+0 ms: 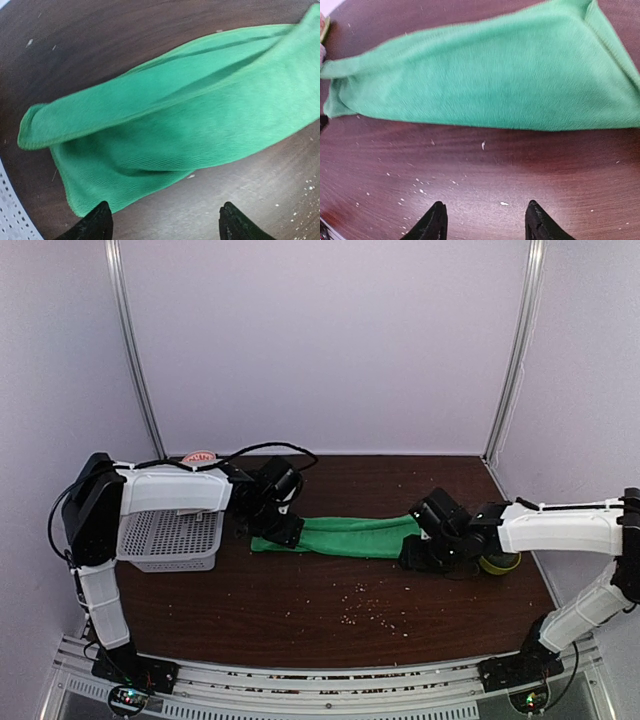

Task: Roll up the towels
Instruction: Move the towel to the center of the board.

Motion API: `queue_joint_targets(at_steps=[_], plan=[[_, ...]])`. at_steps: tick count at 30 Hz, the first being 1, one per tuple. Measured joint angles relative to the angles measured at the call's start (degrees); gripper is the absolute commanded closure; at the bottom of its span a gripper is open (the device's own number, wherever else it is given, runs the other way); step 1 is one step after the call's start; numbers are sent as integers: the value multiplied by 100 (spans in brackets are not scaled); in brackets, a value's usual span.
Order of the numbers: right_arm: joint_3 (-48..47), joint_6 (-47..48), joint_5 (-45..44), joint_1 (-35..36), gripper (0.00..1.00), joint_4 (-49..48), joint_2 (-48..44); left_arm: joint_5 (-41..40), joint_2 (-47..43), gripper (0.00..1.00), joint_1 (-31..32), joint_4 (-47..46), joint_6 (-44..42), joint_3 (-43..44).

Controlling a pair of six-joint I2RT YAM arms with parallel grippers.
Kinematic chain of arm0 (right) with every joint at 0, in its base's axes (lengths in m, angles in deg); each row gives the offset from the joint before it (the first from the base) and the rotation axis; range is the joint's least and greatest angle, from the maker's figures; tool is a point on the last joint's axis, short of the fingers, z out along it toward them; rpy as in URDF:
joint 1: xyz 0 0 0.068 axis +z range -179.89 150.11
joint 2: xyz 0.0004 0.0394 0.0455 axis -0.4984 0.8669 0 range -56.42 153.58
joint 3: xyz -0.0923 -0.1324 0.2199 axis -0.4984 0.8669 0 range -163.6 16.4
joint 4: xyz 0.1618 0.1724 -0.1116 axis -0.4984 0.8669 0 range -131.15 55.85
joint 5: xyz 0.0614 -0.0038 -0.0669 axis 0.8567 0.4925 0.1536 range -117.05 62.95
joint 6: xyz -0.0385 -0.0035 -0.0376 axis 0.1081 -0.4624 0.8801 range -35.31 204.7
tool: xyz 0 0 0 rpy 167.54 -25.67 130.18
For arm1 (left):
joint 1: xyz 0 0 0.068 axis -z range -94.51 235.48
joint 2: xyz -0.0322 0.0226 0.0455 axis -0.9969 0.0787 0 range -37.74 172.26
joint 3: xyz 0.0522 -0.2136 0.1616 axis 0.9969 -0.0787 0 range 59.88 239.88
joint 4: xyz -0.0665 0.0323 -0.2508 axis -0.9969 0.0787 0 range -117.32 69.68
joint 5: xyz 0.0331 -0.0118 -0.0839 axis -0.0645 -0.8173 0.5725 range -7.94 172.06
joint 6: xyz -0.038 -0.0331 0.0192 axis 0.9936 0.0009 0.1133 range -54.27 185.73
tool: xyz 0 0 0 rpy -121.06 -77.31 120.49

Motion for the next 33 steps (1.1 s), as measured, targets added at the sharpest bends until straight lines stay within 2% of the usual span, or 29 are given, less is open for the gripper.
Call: queue_joint_targets(at_steps=[5, 9, 13, 17, 25, 33], plan=[[-439, 164, -715, -107, 46, 378, -756, -168, 269, 23, 796, -234, -1029, 741], [-356, 310, -883, -531, 47, 431, -1082, -293, 785, 19, 1252, -455, -1576, 1499], [-136, 328, -894, -763, 47, 483, -1062, -326, 1126, 16, 1226, -503, -1928, 1781], [-24, 350, -894, -761, 47, 570, -1108, -297, 1786, 15, 1115, -393, -2249, 2509], [24, 354, -894, -761, 47, 739, -1912, 79, 2677, 15, 1086, -7, -2435, 3364], [92, 337, -894, -763, 47, 966, -2511, 643, 2841, 23, 1150, 105, -2430, 3587]])
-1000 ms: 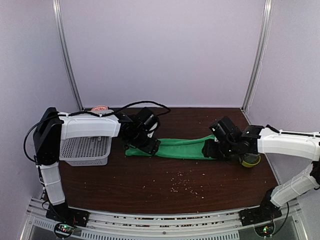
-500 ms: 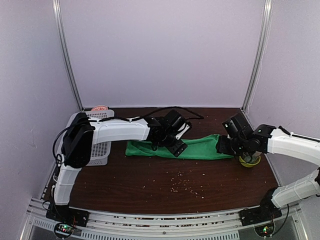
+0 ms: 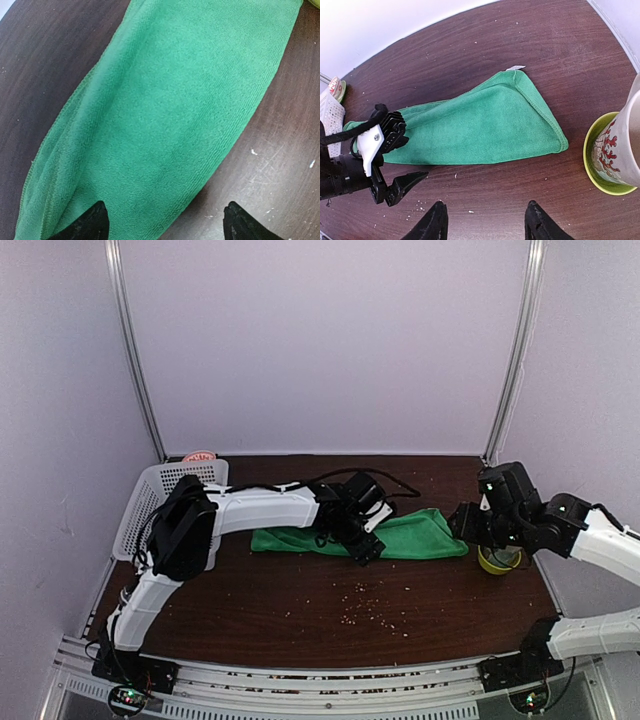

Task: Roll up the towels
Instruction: Move the towel to the center of the board.

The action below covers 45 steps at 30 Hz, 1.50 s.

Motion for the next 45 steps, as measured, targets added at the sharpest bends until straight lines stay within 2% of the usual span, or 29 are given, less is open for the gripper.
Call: queue_joint_targets(at_steps=[4, 8, 11, 15, 20, 26, 30, 37, 44, 45], plan=[[42, -22, 0, 0, 47, 50, -90, 72, 225, 33, 57, 42, 0, 273], [61, -35, 0, 0, 47, 76, -118, 66, 514, 50, 81, 101, 35, 435], [61, -35, 0, 0, 47, 103, -140, 2, 516, 68, 81, 162, -9, 470], [66, -37, -2, 0, 47, 127, -212, -120, 444, 100, 81, 63, -59, 299], [157, -39, -2, 0, 47, 116, -321, -254, -278, 100, 81, -374, -120, -929], [531, -39, 153, 2, 46, -92, -372, -105, -2179, 100, 195, -632, -212, -3399], [999, -66, 520, 11, 46, -452, -339, 221, -3075, 100, 439, -715, -199, -4323], [1703, -299, 1040, 546, 47, -1248, 332, 603, -3300, 100, 933, -752, -68, -5311], [1670, -330, 1226, 841, 47, -1974, 1335, 660, -3515, 100, 1029, -758, 70, -5560], [1587, -315, 1241, 846, 47, -2022, 1484, 660, -3517, 95, 1029, -763, 94, -5563]])
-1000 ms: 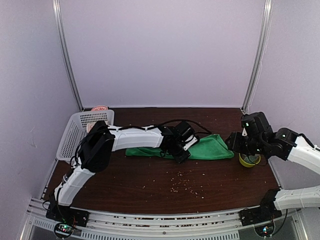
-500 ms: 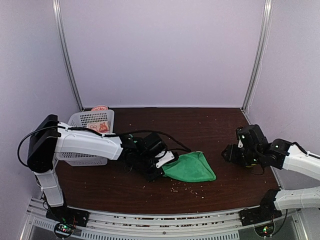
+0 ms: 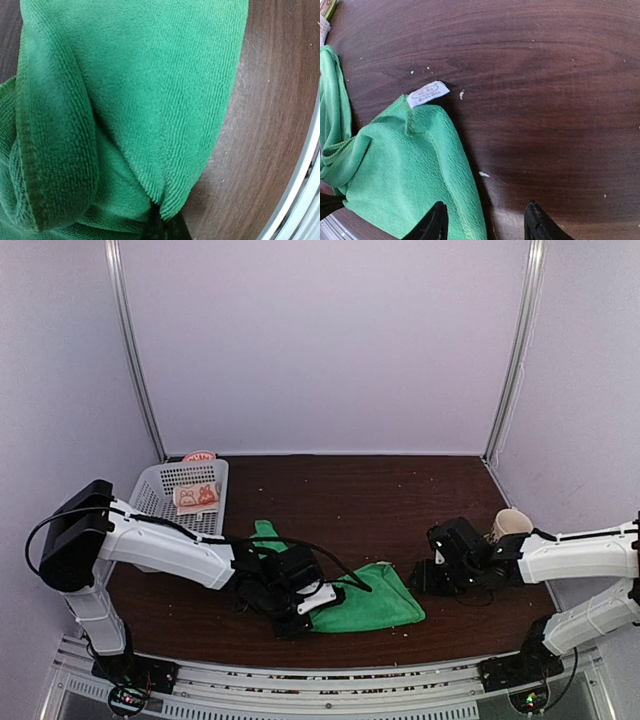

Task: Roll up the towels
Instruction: Move the towel to the center of the board.

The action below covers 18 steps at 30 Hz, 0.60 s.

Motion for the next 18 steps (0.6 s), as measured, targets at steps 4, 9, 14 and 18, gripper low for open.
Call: queue_joint_targets(at_steps=[4, 9, 14, 18], plan=[[-619, 127, 11, 31, 47, -46, 533, -46, -28, 60, 0, -11, 94, -15], [-1617, 238, -149, 208, 49, 96, 1102, -203, -323, 43, 13, 24, 238, -61], [-2199, 160, -487, 393, 53, 509, 1596, -446, -997, 28, 13, -42, 413, -339], [-2483, 2, -695, 509, 55, 874, 1963, -710, -1805, 23, 15, -221, 686, -885]])
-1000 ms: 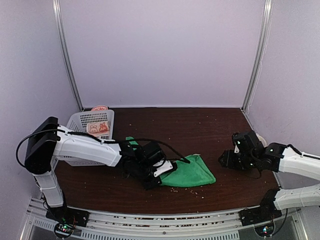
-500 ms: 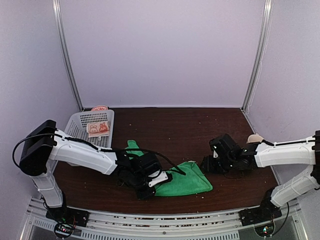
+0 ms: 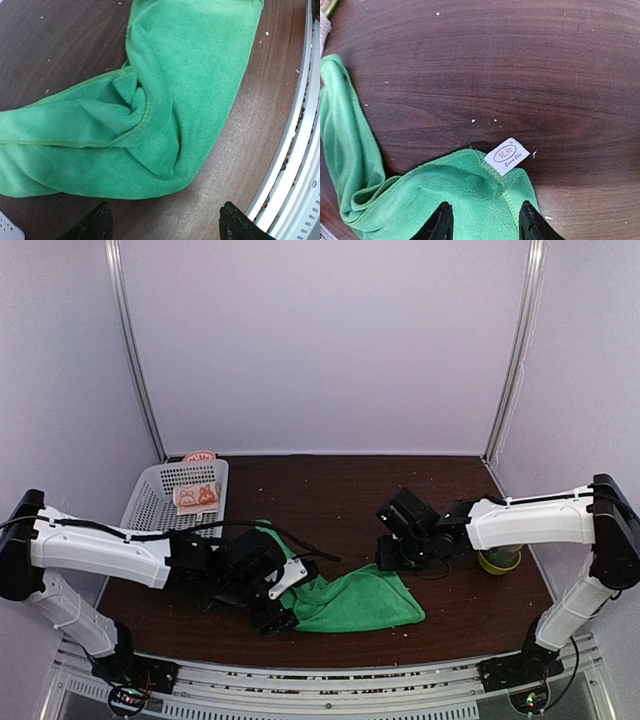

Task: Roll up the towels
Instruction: Move the towel to the center of the board.

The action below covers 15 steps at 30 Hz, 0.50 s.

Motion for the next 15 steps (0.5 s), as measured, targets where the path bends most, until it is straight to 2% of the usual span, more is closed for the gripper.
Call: queue_joint_targets(at_steps=[7, 15], plan=[[-518, -225, -190, 37, 60, 411, 603, -737, -1220, 20, 0, -310, 527, -713], [-914, -398, -273, 72, 64, 710, 1060, -1478, -1978, 20, 0, -424, 763, -1071]])
